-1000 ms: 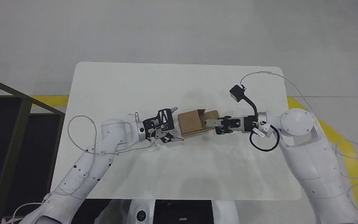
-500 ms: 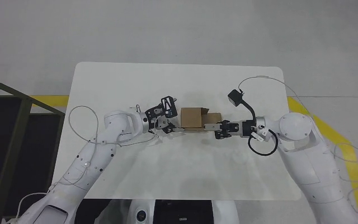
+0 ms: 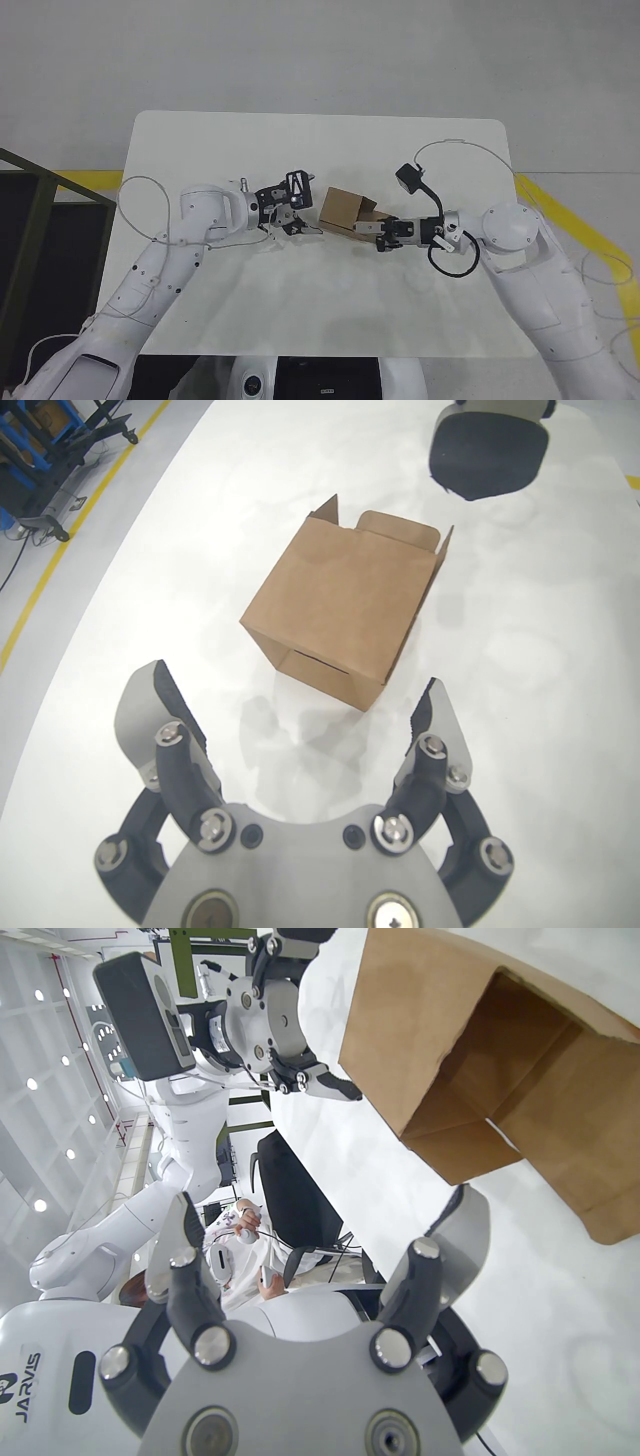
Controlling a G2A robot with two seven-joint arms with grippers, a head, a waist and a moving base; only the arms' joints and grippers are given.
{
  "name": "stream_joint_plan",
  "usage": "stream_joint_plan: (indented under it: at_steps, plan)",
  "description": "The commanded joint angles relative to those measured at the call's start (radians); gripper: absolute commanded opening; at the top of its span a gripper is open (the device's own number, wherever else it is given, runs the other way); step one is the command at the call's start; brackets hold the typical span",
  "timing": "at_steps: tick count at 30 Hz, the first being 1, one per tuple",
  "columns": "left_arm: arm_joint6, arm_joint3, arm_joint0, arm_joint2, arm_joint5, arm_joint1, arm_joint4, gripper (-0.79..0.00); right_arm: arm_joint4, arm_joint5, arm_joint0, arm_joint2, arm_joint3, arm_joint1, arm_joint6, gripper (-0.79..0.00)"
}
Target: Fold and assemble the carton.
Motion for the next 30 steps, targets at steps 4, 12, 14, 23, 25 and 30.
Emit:
stream_joint_plan:
  at_steps: [4, 12, 14, 23, 25, 30]
  plan:
    - [0.053, 0.016, -0.014, 0.005, -0.024, 0.001, 0.034, 0.0, 0.001, 0.0, -0.008, 0.011, -0.015, 0.001, -0.035, 0.0]
    - [0.084, 0.06, -0.059, 0.031, -0.073, -0.007, 0.031, 0.0, 0.0, 0.0, -0.019, 0.009, -0.018, 0.001, -0.057, 0.0]
    - [0.081, 0.073, -0.075, 0.048, -0.075, -0.013, 0.037, 0.0, 0.001, 0.008, -0.032, 0.001, -0.033, 0.002, -0.052, 0.0]
    - [0.096, 0.143, -0.129, 0.109, -0.054, -0.038, 0.045, 0.0, 0.012, 0.046, -0.077, -0.029, -0.075, 0.001, -0.086, 0.0]
    - [0.1, 0.155, -0.137, 0.121, -0.05, -0.043, 0.046, 0.0, 0.009, 0.06, -0.074, -0.045, -0.06, -0.001, -0.094, 0.0]
    - [0.108, 0.172, -0.15, 0.144, -0.04, -0.055, 0.047, 0.0, 0.018, 0.06, -0.061, -0.057, -0.019, -0.006, -0.136, 0.0]
